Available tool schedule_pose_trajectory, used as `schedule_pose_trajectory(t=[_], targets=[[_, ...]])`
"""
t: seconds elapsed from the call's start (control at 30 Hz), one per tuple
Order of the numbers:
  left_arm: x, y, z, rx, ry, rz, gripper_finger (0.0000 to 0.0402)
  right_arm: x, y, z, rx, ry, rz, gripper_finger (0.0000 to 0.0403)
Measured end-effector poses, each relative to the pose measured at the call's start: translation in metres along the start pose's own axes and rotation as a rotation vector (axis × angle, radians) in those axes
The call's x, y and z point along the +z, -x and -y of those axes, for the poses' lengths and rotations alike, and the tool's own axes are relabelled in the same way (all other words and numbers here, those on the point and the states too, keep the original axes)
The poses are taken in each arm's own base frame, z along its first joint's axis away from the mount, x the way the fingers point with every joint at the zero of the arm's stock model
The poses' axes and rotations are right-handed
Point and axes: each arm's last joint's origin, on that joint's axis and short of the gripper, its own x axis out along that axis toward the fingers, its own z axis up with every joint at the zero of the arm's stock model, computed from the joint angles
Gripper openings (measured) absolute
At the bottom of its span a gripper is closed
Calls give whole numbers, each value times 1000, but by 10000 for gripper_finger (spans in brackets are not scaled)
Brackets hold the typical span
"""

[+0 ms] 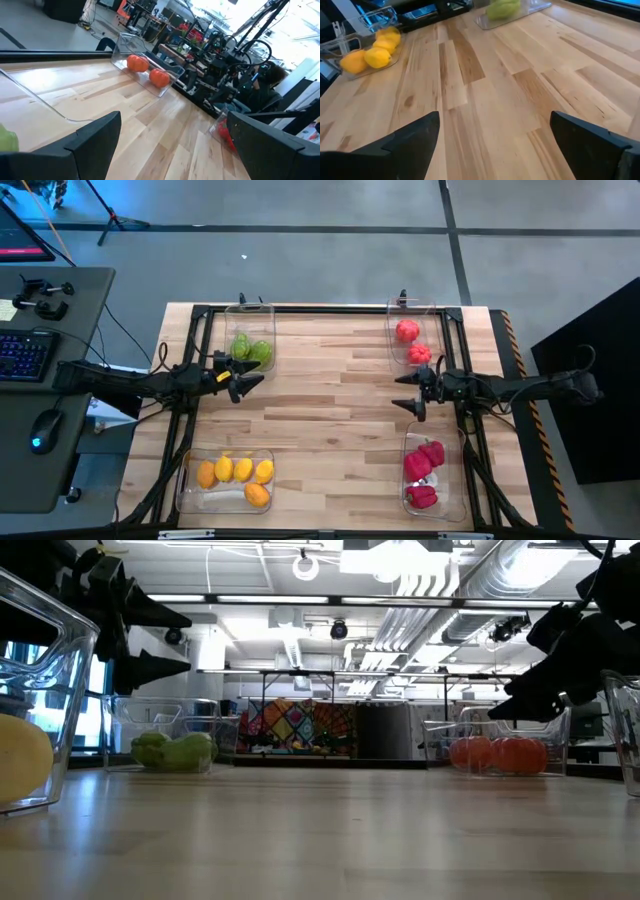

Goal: Sort produce into baskets
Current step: Return to Home Position

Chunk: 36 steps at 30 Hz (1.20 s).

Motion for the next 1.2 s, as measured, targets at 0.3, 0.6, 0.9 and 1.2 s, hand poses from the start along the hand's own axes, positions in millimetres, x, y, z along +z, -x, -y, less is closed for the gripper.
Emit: schedule_pose_trajectory(t=[0.3,0.6,0.9,1.2], targets=[[7,14,-1,-30,18,44,351,9,8,-2,35,-12,117,369],[23,32,1,-120,78,199,351,25,30,-4,112,-37,375,369],[26,33,4,-150,88,221,351,27,31,-5,106,-41,394,369],[23,32,3,-140,82,197,351,25,29,-4,97,-38,364,369]])
